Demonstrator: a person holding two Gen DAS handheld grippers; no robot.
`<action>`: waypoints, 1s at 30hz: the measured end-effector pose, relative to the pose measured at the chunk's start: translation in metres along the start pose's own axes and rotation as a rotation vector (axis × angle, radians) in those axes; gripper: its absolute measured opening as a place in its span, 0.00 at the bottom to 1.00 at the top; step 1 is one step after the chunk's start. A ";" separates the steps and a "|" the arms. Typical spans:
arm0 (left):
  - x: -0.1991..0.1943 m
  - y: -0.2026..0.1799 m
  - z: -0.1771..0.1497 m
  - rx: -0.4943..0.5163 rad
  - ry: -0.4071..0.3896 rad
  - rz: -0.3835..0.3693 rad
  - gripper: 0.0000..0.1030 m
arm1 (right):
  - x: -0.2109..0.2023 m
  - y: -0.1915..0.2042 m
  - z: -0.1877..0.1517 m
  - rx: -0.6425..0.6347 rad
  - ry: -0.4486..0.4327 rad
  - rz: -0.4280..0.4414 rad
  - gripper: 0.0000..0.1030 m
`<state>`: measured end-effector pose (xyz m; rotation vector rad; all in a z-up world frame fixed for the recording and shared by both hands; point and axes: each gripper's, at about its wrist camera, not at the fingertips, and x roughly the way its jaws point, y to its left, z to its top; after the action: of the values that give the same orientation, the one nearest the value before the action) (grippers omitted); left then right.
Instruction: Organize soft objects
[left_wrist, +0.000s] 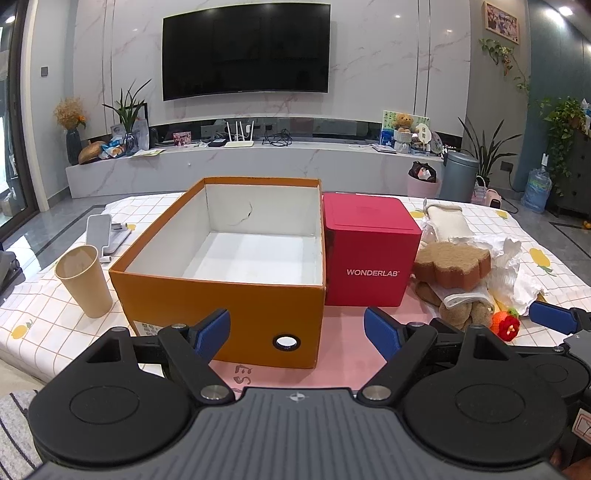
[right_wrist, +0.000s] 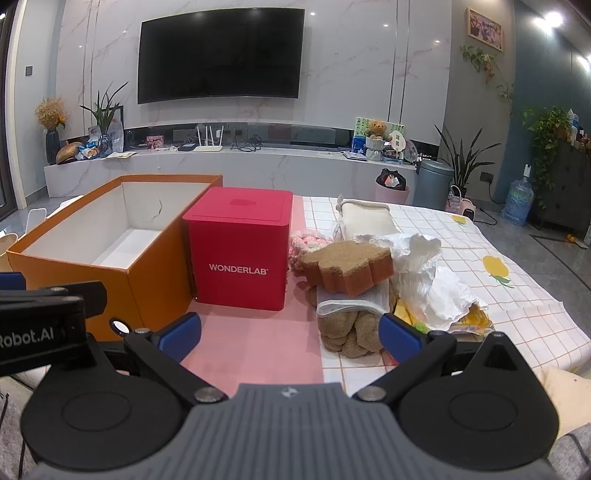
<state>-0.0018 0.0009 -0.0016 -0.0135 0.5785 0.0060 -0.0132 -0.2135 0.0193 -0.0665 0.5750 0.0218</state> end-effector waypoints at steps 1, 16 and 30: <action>0.000 0.000 0.000 0.000 0.001 0.001 0.94 | 0.000 0.000 0.000 0.000 -0.002 0.000 0.97; 0.001 0.001 -0.001 -0.001 0.023 0.016 0.94 | 0.002 0.001 -0.001 -0.008 0.012 0.006 0.97; 0.005 -0.003 -0.002 -0.004 0.043 0.032 0.93 | 0.006 0.000 -0.002 -0.011 0.040 -0.005 0.97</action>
<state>0.0011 -0.0017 -0.0061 -0.0084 0.6221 0.0378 -0.0088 -0.2134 0.0142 -0.0796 0.6144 0.0188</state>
